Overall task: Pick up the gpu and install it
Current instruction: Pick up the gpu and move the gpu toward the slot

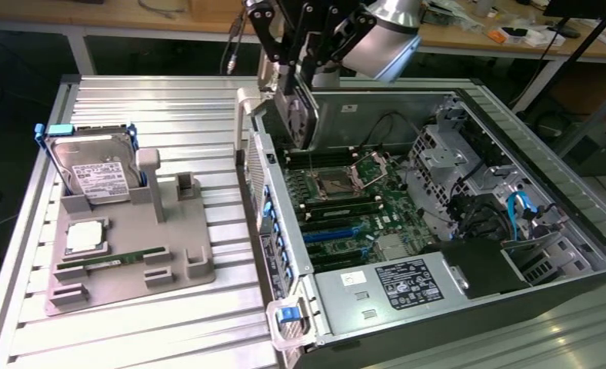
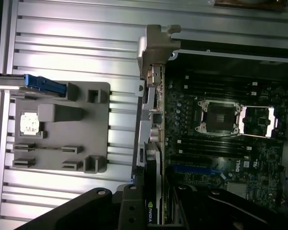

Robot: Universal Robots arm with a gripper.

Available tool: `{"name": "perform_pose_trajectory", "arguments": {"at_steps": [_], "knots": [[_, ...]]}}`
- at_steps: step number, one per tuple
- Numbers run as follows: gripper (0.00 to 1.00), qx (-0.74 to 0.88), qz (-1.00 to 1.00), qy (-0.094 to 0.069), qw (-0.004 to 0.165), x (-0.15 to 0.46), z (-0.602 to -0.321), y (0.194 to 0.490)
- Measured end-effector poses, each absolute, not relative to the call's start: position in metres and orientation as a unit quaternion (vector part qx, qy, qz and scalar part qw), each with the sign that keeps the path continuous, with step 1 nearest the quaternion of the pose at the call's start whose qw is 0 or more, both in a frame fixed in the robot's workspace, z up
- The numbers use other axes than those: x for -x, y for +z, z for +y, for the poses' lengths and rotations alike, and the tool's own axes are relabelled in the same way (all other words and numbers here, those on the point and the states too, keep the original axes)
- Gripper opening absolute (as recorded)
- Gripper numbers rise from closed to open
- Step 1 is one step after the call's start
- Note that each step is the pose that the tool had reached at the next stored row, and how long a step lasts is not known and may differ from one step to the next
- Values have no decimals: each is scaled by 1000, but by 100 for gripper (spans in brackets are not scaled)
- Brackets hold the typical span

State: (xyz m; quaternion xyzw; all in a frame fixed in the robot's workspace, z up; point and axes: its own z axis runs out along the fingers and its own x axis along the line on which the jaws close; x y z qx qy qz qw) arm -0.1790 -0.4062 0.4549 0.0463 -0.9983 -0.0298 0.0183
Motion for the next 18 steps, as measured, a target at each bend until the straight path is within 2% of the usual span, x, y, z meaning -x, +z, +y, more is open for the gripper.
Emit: {"name": "perform_pose_trajectory", "arguments": {"at_steps": [18], "knots": [[27,-47,-997,-34,48,101,-406,455]]}}
